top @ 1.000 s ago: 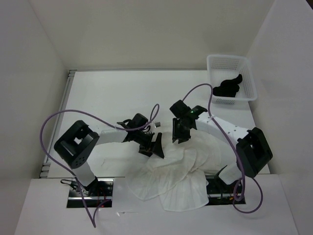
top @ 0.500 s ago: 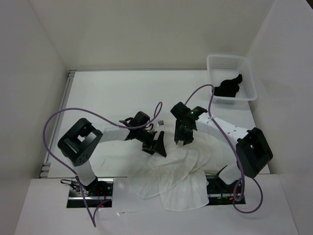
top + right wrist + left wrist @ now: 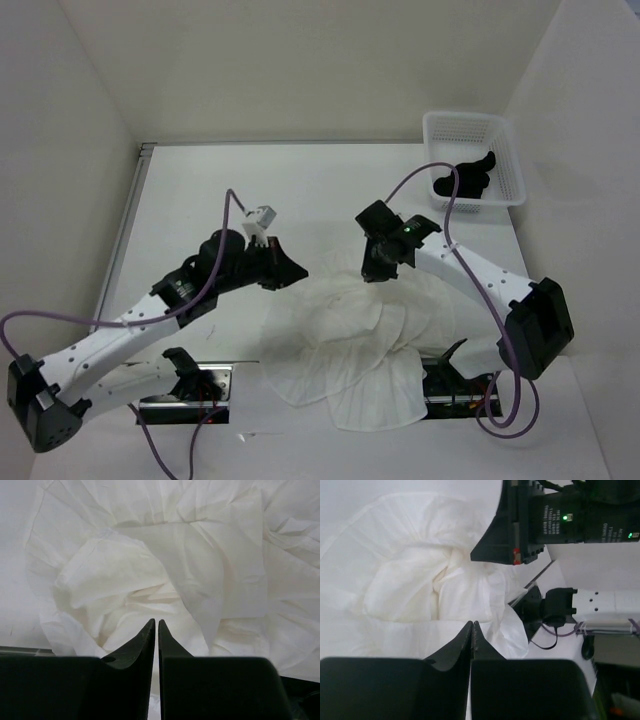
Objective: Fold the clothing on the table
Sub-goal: Flatten the skirt out
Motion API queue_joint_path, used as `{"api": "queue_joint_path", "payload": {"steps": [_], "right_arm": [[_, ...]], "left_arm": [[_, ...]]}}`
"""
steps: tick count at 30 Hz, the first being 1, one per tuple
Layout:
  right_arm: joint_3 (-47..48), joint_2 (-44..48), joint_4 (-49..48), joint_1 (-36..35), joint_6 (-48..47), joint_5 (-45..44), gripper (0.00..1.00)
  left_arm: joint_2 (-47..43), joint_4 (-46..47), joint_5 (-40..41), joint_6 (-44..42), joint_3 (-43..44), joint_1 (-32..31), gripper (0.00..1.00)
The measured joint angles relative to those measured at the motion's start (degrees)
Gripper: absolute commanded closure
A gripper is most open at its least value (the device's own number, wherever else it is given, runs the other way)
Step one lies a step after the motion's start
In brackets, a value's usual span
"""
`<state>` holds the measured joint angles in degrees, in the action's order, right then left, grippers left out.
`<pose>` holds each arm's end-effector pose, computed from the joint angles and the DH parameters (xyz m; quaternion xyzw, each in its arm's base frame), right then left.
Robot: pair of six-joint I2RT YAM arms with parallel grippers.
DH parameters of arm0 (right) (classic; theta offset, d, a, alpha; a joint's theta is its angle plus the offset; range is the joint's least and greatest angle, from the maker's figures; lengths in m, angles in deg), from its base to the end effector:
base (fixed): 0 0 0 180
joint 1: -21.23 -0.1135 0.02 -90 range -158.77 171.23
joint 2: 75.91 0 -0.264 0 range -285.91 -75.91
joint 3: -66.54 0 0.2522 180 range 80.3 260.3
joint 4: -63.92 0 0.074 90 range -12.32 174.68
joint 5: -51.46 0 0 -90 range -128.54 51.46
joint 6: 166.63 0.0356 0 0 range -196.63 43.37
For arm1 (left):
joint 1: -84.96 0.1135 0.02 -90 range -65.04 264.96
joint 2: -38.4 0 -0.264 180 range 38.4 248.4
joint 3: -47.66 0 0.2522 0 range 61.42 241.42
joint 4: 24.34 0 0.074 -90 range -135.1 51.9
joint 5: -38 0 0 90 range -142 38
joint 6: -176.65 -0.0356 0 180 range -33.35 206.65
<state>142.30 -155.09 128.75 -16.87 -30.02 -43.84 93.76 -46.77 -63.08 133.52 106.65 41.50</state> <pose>0.2088 0.1595 0.2561 0.0815 0.9776 0.0934 0.1699 0.1584 -0.1596 0.3116 0.0321 0.8106 -0.4662 0.3529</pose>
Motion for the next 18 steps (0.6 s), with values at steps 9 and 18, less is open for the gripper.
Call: {"api": "queue_joint_path", "payload": {"steps": [9,18], "right_arm": [[1.51,-0.44,0.31,0.0,-0.42,-2.03,0.93],[1.51,1.2,1.18,0.0,-0.15,-3.3,0.94]], "left_arm": [[-33.46,2.36,4.72,8.35,-20.94,0.02,0.82],[-55.06,-2.4,10.91,17.53,-27.71,0.0,0.99]]}}
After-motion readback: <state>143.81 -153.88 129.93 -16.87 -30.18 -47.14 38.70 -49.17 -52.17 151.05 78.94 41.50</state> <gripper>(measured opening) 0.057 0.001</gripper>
